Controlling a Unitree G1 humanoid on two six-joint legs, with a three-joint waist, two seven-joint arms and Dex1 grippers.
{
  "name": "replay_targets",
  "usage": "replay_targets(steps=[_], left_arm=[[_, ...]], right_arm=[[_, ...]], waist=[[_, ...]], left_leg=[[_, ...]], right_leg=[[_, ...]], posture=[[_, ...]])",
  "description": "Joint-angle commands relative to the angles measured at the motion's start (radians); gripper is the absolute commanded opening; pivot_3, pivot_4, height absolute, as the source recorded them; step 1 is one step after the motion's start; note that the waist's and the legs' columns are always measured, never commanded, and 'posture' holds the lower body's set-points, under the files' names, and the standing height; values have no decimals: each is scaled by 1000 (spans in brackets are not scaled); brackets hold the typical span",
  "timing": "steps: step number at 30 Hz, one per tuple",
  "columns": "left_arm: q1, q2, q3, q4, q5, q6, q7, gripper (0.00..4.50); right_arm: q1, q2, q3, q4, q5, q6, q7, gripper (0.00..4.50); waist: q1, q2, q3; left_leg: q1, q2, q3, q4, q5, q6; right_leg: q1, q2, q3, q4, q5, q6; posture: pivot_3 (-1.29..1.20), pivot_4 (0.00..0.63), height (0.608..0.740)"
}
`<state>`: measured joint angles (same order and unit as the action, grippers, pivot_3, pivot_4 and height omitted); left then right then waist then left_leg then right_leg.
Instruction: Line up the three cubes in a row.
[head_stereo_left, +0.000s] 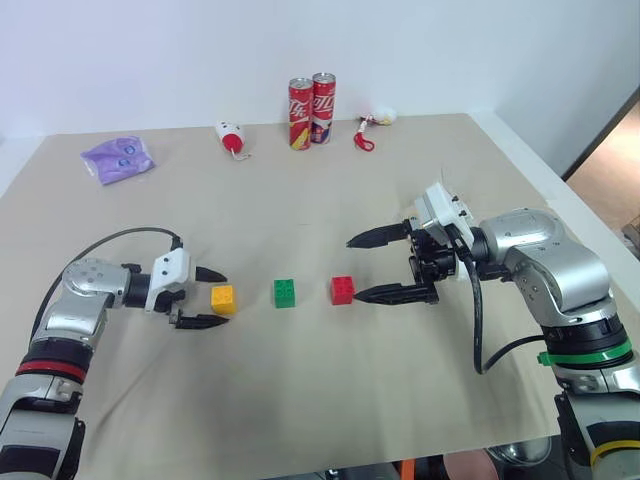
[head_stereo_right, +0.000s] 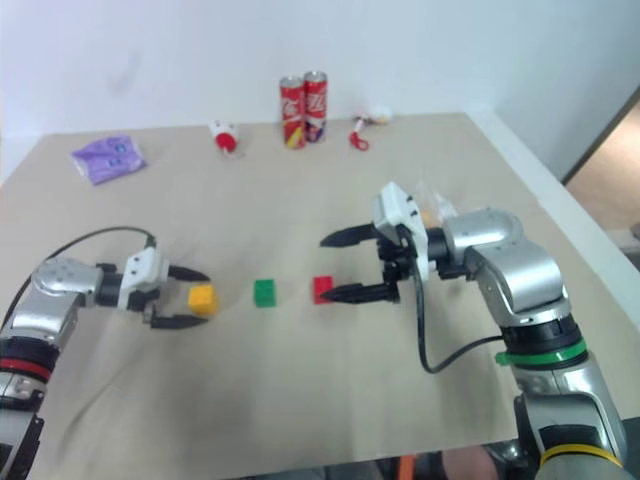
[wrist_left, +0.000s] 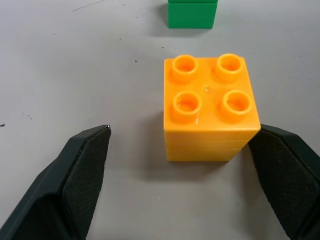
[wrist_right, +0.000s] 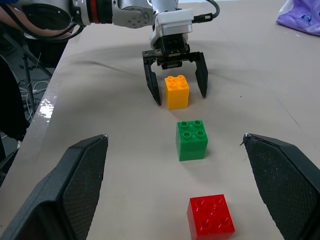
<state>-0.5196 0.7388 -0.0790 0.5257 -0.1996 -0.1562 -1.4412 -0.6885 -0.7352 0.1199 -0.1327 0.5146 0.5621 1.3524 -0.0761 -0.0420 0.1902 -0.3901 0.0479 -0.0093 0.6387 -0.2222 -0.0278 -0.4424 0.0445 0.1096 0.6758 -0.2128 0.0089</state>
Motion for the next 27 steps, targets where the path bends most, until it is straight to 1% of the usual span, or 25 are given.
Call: replay_targets(steps=[1,3,7,11,14,16,18,20,23,25,27], left_arm=[[32,35,29,8,2,4,11,4421],[58,67,47,-14,-13,35,-6,4421],[116,137,82,-50,-37,76,-21,4421],[193,214,144,-126,-71,140,4,4421],[345,270,278,-325,-171,282,44,4421],[450,277,368,-448,-232,369,76,4421],[558,260,469,-558,-286,448,121,4421],[607,214,562,-634,-351,529,213,4421],[538,101,687,-684,-461,664,475,4421],[490,9,763,-732,-520,679,635,4421],[472,-62,817,-793,-564,712,775,4421]], right_arm=[[-36,-1,-4,-1,4,-14,16,4500],[-44,2,-1,6,2,-18,21,4500],[-59,12,5,22,-6,-27,29,4500],[-67,18,12,35,-13,-37,36,4500],[-74,16,12,55,-21,-51,42,4500],[-76,13,10,63,-22,-56,45,4500],[-82,12,9,79,-30,-67,48,4500],[-95,15,7,107,-42,-84,46,4500],[-120,29,6,159,-59,-114,41,4500],[-132,38,9,185,-67,-126,38,4500],[-135,43,13,204,-76,-139,42,4500]], waist=[[-1,0,0],[-7,0,0],[-31,0,0],[-46,0,0],[-55,0,0],[-54,0,0],[-53,0,0],[-52,0,1],[-47,-1,2],[-45,-2,2],[-41,-4,2]], left_leg=[[0,0,0,0,0,0],[1,0,0,0,0,0],[1,3,0,-2,0,0],[3,6,0,-5,-1,2],[1,7,0,-6,-2,3],[-4,9,1,-6,-2,2],[-7,9,1,-6,-2,2],[-9,9,1,-6,-3,1],[-9,7,0,-5,-3,1],[-9,7,-1,-3,-2,0],[-8,6,-1,-2,-2,0]], right_leg=[[0,0,0,0,0,-1],[0,0,0,0,-2,-3],[-1,2,0,0,-1,-1],[-3,6,0,3,-3,-5],[-6,7,-1,5,-5,-8],[-12,7,-1,6,-5,-9],[-14,7,-2,6,-6,-9],[-16,6,-2,6,-6,-9],[-15,4,-3,6,-6,-8],[-14,4,-5,6,-5,-6],[-13,3,-4,6,-3,-4]], posture=[[0,150,740],[0,150,740],[0,150,740],[0,150,740],[0,150,740],[0,150,740],[0,150,740],[0,150,740],[0,150,740],[0,150,740],[0,150,740]])
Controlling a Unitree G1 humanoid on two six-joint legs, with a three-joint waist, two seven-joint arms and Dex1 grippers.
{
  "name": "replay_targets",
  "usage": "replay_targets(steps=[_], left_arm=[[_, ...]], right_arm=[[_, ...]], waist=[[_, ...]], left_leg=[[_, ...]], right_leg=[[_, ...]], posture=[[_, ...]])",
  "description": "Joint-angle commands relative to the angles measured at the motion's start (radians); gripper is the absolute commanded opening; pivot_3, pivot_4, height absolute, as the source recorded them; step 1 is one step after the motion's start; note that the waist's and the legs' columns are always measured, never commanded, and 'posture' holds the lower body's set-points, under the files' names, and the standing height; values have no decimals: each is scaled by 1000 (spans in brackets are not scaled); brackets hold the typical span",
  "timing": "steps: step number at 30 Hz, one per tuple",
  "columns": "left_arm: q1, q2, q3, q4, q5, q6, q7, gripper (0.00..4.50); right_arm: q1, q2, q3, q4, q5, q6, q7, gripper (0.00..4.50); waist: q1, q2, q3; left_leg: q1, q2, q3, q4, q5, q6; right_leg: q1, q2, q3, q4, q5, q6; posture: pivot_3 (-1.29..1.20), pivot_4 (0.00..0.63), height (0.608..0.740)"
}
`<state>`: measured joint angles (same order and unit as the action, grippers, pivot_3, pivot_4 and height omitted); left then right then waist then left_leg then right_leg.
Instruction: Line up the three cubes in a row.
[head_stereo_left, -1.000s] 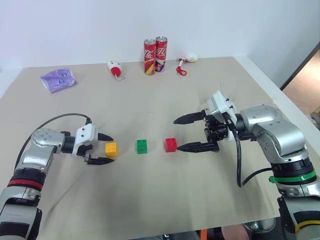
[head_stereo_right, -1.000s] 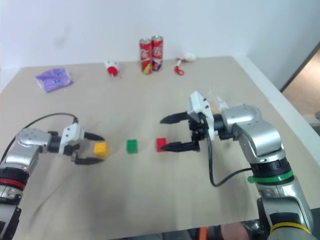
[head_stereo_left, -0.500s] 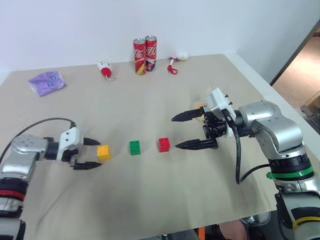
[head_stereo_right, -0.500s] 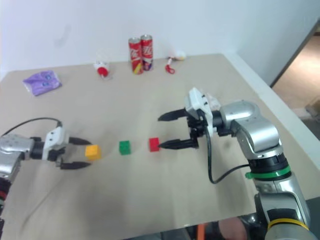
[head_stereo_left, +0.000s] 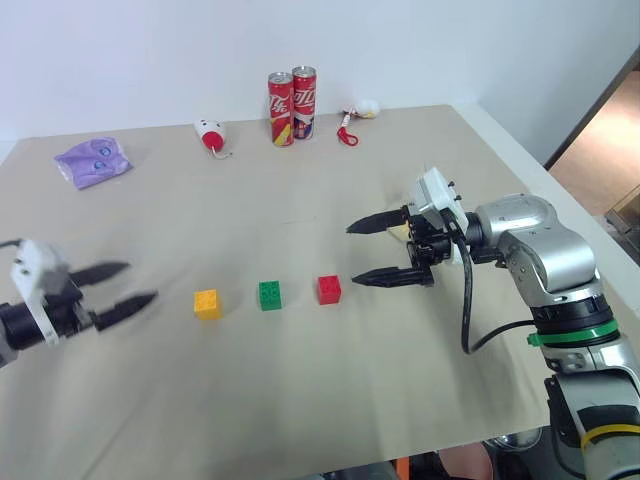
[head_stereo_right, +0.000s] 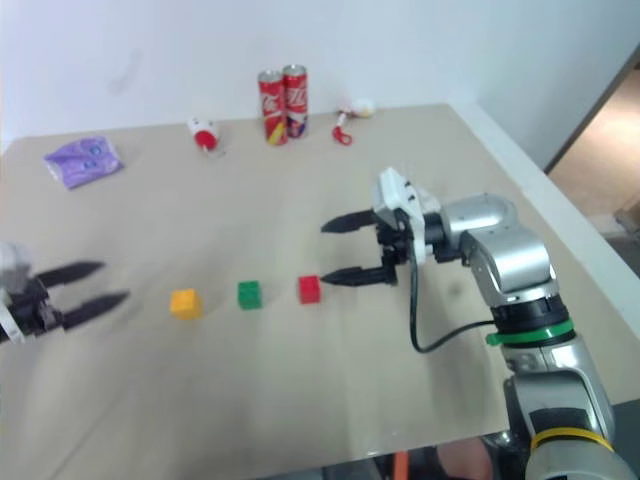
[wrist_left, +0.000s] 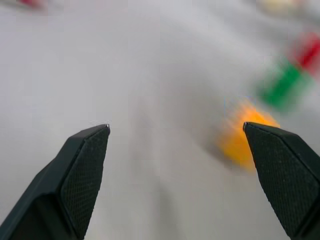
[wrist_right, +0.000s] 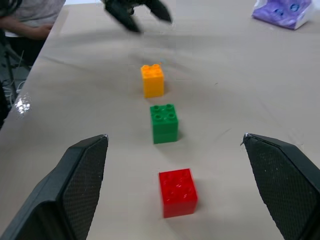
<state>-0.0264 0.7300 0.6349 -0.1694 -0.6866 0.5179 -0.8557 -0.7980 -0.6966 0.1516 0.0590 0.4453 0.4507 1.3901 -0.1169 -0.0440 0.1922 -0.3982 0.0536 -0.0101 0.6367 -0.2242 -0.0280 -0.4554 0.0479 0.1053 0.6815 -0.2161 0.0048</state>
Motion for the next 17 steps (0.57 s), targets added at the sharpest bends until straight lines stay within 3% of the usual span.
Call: replay_targets(steps=[1,5,10,17], left_arm=[[-26,-85,125,-125,-90,40,249,4421],[-40,-189,202,-202,-161,45,471,4421],[-35,-279,197,-260,-97,28,729,4421],[43,-375,113,-301,-70,-4,778,4421]], right_arm=[[-26,5,-19,22,-11,-33,6,4500],[-43,17,-38,81,-26,-46,-22,4500],[-20,94,-106,129,-38,-79,-200,4500],[125,223,-162,25,-83,-40,-521,4500]], waist=[[0,-2,0],[1,-2,0],[12,-3,-1],[16,-5,-2]], left_leg=[[0,0,1,0,0,0],[1,-2,2,0,0,-1],[2,-2,2,1,0,-2],[4,-3,1,1,2,-9]], right_leg=[[1,0,1,0,0,1],[1,-1,5,0,1,1],[3,-1,5,0,1,2],[6,-2,5,0,2,2]], posture=[[0,150,740],[0,150,740],[0,150,740],[0,150,740]])
